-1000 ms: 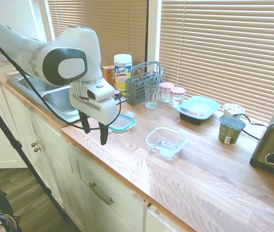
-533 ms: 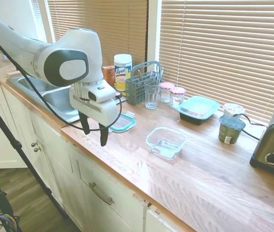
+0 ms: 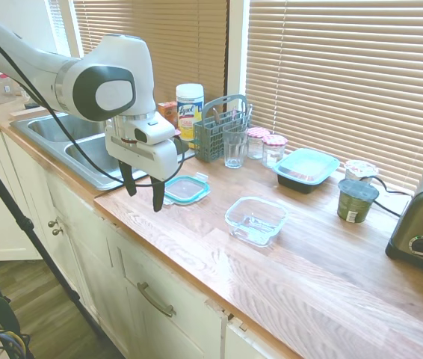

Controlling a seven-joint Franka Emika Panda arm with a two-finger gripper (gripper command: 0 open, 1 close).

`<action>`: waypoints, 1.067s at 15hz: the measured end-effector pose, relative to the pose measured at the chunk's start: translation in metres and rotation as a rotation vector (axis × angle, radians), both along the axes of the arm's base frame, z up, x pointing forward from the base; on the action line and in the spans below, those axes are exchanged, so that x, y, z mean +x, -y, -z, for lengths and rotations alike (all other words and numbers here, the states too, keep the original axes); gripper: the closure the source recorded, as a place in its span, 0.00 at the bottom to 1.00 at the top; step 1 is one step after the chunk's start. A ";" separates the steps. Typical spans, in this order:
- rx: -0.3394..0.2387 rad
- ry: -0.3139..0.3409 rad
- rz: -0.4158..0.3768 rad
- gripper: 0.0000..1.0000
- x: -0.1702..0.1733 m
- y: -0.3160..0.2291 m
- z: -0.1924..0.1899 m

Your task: Cover the lid of the food container

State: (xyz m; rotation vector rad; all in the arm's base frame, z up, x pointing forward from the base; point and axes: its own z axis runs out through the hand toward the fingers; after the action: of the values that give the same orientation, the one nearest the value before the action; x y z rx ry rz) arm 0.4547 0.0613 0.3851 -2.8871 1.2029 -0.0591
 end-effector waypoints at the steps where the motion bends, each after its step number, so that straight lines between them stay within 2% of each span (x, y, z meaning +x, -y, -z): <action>1: 0.001 0.000 -0.001 0.00 0.004 -0.006 0.000; 16: -0.016 0.030 0.022 0.00 0.056 -0.065 -0.003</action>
State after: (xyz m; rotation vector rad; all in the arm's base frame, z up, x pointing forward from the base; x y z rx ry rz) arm 0.5108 0.1258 0.3881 -2.8760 1.2355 -0.1127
